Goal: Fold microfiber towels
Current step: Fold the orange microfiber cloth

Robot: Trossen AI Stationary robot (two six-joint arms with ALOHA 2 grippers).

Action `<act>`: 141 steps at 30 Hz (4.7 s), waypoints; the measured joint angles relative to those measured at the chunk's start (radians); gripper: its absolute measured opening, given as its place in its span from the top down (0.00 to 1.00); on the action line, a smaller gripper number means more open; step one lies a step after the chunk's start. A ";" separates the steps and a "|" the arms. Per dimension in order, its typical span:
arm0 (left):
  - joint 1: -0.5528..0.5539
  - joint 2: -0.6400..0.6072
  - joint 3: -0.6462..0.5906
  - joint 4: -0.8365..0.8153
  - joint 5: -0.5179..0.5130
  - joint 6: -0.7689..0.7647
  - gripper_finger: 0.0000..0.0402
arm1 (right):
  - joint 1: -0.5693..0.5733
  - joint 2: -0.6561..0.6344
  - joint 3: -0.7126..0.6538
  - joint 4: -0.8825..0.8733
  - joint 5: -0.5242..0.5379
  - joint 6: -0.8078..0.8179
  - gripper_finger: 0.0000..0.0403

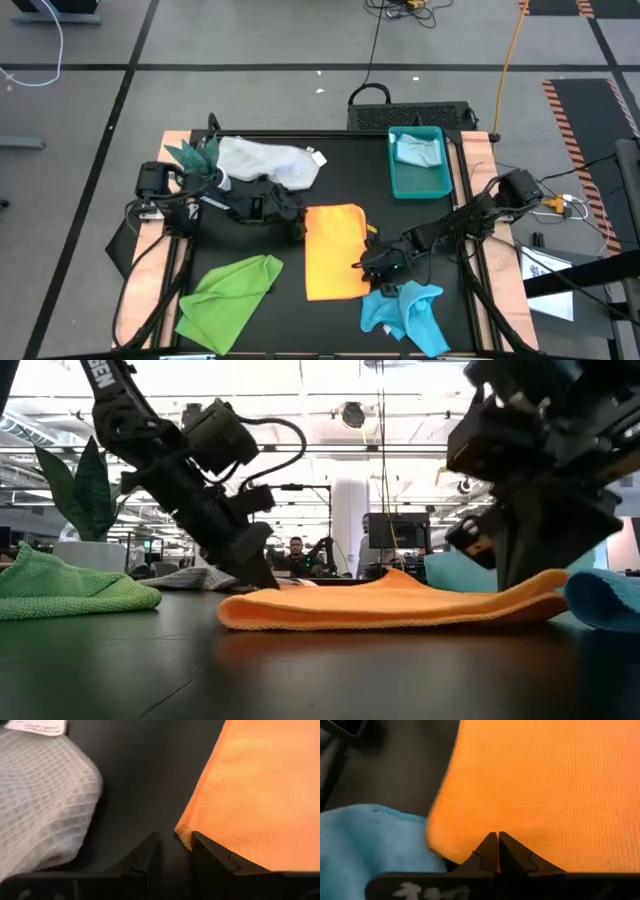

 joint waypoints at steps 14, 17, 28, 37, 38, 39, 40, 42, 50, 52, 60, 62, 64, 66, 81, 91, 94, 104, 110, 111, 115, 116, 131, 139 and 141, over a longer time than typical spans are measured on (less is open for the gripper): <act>-0.042 0.014 0.004 0.128 -0.010 0.027 0.71 | -0.150 -0.074 -0.003 0.035 0.555 0.117 0.98; -0.031 0.059 0.004 0.128 -0.010 0.026 0.71 | -0.223 -0.052 -0.016 0.058 0.550 0.124 0.98; -0.032 0.038 0.004 0.039 -0.070 0.005 0.71 | -0.338 0.037 -0.064 0.045 0.681 0.158 0.98; -0.128 -0.085 0.003 0.048 -0.039 0.104 0.71 | -0.238 -0.078 -0.069 0.060 0.565 -0.016 0.98; -0.138 -0.085 0.004 0.079 -0.010 0.121 0.71 | -0.217 -0.086 -0.069 0.077 0.516 -0.031 0.98; -0.146 -0.084 0.005 0.102 0.022 0.137 0.71 | -0.195 -0.088 -0.069 0.102 0.461 -0.047 0.97; -0.152 -0.078 0.004 0.130 0.058 0.153 0.71 | -0.171 -0.088 -0.069 0.134 0.402 -0.061 0.95; -0.156 -0.050 0.004 0.208 0.134 0.170 0.71 | -0.115 -0.077 -0.068 0.184 0.324 -0.077 0.91; -0.120 0.089 0.014 0.363 0.201 0.184 0.71 | 0.056 0.018 -0.041 0.348 0.257 -0.125 0.67; -0.105 0.112 0.016 0.359 0.202 0.170 0.71 | 0.079 0.045 -0.017 0.348 0.250 -0.147 0.61; -0.071 0.169 0.023 0.343 0.202 0.167 0.71 | 0.128 0.147 0.096 0.165 0.264 -0.228 0.56; -0.069 0.169 0.023 0.342 0.202 0.167 0.71 | 0.135 0.168 0.124 0.076 0.294 -0.236 0.58; -0.069 0.162 0.023 0.338 0.201 0.172 0.71 | 0.137 0.181 0.155 0.018 0.333 -0.237 0.60; -0.079 0.157 0.023 0.351 0.201 0.194 0.71 | 0.137 0.182 0.169 -0.031 0.350 -0.235 0.62; -0.387 0.105 0.039 0.337 0.279 0.720 0.69 | 0.086 0.159 0.169 -0.013 0.391 -0.128 0.97; -0.460 0.106 0.039 0.253 0.180 0.722 0.31 | 0.015 0.104 0.169 -0.026 0.338 0.043 0.99; -0.471 0.107 0.039 0.242 0.059 0.698 0.24 | -0.008 0.085 0.169 -0.027 0.341 0.097 0.99; -0.511 0.108 0.039 0.232 -0.094 0.446 0.30 | -0.037 0.075 0.136 -0.019 0.340 0.183 0.99; -0.515 0.109 0.039 0.292 -0.097 0.309 0.45 | -0.037 0.075 0.129 -0.012 0.342 0.184 0.99; -0.515 0.109 0.039 0.307 -0.097 0.301 0.47 | -0.037 0.075 0.129 -0.012 0.342 0.184 0.99; -0.517 0.115 0.039 0.362 -0.095 0.286 0.53 | -0.037 0.075 0.129 -0.006 0.343 0.184 0.99; -0.517 0.119 0.039 0.365 -0.094 0.278 0.55 | -0.037 0.075 0.129 -0.006 0.343 0.184 0.99; -0.543 0.120 0.038 0.346 -0.126 0.216 0.67 | -0.018 0.075 0.129 -0.011 0.339 0.098 0.97; -0.535 0.120 0.038 0.346 -0.133 0.236 0.82 | 0.033 0.067 0.130 -0.033 0.340 -0.094 0.78; -0.535 0.119 0.038 0.346 -0.144 0.236 0.86 | 0.059 0.062 0.130 -0.068 0.341 -0.158 0.71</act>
